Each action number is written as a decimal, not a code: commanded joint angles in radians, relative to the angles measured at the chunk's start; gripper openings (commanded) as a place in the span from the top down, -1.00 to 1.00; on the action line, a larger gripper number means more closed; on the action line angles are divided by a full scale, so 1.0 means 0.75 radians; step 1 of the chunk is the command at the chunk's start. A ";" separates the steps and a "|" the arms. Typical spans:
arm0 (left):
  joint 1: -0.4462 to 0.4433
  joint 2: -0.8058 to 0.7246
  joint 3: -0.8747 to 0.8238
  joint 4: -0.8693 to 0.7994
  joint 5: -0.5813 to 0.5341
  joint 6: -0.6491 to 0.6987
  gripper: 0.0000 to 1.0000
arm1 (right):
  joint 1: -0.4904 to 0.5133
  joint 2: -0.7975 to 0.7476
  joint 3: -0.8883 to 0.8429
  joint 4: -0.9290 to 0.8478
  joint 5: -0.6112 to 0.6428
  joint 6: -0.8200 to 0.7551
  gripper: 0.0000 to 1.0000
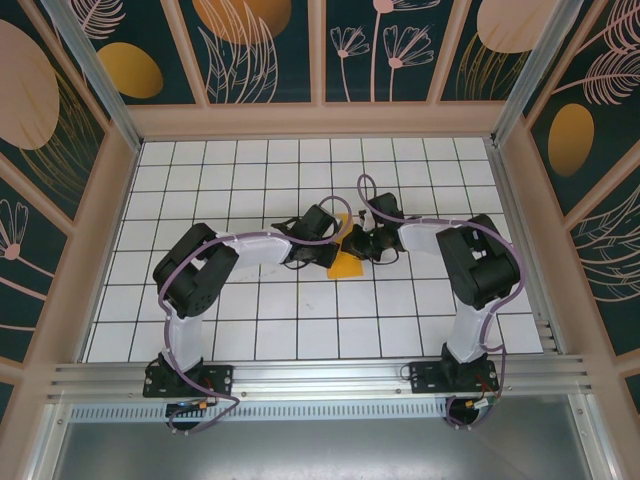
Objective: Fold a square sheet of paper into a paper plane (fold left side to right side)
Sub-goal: Fold the triangle a second time at the center of the table.
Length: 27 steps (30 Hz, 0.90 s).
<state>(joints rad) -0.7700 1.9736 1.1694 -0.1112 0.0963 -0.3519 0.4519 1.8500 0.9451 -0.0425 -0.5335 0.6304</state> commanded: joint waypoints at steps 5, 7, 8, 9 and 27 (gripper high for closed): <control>0.008 0.026 -0.031 -0.052 0.007 -0.012 0.81 | 0.010 0.050 0.008 -0.103 0.075 -0.051 0.75; 0.008 0.021 -0.030 -0.050 0.009 -0.015 0.81 | 0.009 0.057 0.001 -0.109 0.085 -0.055 0.75; 0.009 0.016 -0.029 -0.050 0.007 -0.013 0.80 | 0.009 0.063 -0.004 -0.109 0.089 -0.057 0.75; 0.008 0.012 -0.025 -0.053 0.003 -0.015 0.79 | 0.010 0.067 -0.009 -0.112 0.094 -0.057 0.75; 0.008 -0.411 -0.085 -0.113 0.052 -0.019 0.01 | 0.008 0.094 -0.049 -0.098 0.110 -0.053 0.75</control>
<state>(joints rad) -0.7700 1.7149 1.1561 -0.2150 0.0467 -0.3706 0.4534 1.8603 0.9417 -0.0444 -0.5205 0.6079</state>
